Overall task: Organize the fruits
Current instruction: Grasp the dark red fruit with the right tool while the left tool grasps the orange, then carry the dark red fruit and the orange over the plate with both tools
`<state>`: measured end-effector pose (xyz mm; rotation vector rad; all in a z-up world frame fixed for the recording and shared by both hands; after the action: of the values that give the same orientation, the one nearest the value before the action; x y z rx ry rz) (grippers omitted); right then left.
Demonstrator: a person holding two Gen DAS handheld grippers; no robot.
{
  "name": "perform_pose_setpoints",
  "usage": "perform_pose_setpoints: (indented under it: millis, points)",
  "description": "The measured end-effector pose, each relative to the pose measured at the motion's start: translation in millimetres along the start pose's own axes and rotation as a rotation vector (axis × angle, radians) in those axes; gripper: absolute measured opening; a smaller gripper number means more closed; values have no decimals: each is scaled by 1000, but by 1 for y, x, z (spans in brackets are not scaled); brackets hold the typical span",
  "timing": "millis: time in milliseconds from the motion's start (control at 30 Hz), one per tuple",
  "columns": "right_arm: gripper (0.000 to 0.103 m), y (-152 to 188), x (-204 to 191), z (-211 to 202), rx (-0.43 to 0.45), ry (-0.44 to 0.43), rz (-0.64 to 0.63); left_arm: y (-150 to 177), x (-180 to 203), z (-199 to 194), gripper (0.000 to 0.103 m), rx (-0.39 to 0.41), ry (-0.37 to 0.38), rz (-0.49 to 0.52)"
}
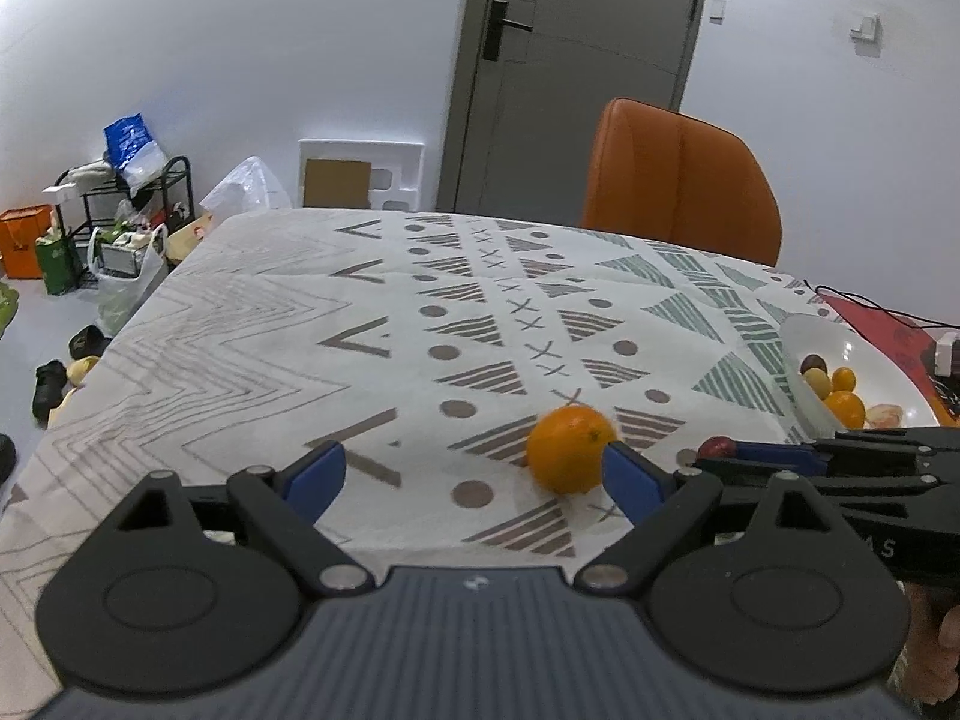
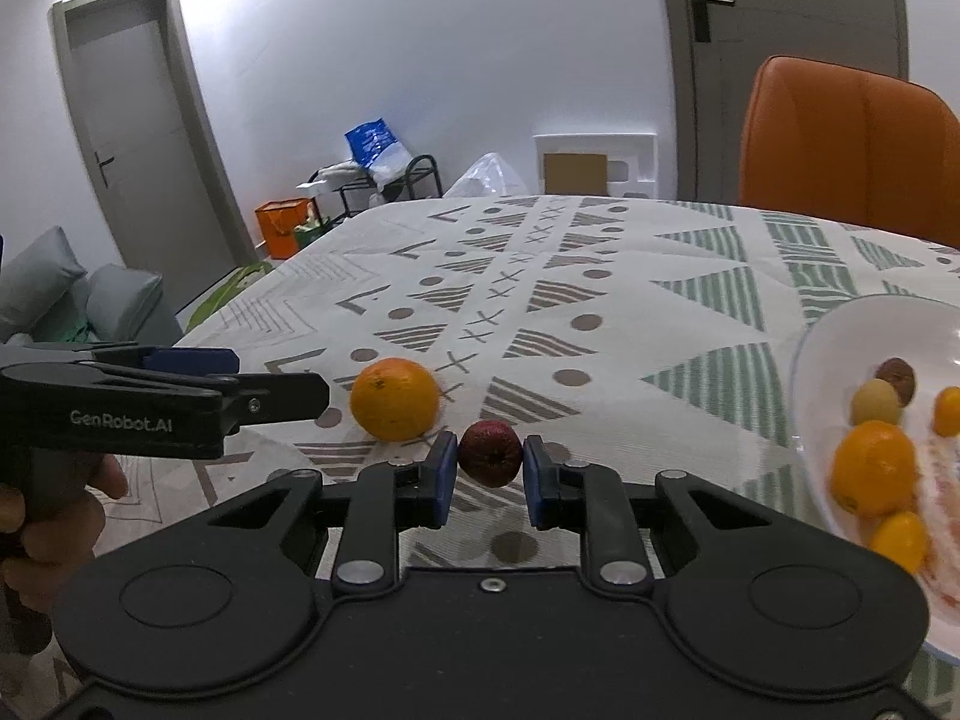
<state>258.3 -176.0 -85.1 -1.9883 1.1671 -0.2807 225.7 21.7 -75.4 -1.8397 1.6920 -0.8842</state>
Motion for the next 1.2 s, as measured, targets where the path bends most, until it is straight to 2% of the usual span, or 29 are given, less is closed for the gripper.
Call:
perform_pose_setpoints:
  millis: [433, 567, 633, 667, 733, 767, 833, 933, 1200]
  points:
    - [22, 4, 24, -36, 80, 97, 66, -13, 32, 17, 91, -1, 43, 77]
    - [22, 7, 32, -45, 96, 119, 91, -12, 38, 22, 87, -14, 49, 91]
    - [22, 8, 35, -50, 111, 126, 101, -10, 41, 27, 82, -28, 41, 100]
    - [22, 9, 37, -52, 115, 127, 105, -9, 42, 29, 75, -36, 40, 105]
    - [22, 10, 39, -55, 119, 128, 110, -7, 44, 36, 57, -57, 37, 105]
    - [22, 11, 41, -56, 121, 132, 111, -5, 44, 38, 41, -69, 35, 97]
    - [22, 12, 43, -60, 124, 137, 114, -4, 43, 37, 40, -69, 31, 76]
    - [22, 16, 49, -65, 132, 146, 123, -6, 51, 30, 40, -39, 32, 99]
    - [22, 24, 64, -78, 151, 163, 158, -12, 71, 20, 40, -23, 60, 125]
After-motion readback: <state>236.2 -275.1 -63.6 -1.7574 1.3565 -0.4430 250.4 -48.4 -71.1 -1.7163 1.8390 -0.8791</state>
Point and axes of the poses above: each gripper's, at about its wrist camera, not at the fingertips, and z roughly the way its jaws point, x to its right, y to its underside, the point moved 3 cm from there along z, roughly the way its jaws point, and after that the axes turned 6 degrees about -x, right-handed, at the moved point
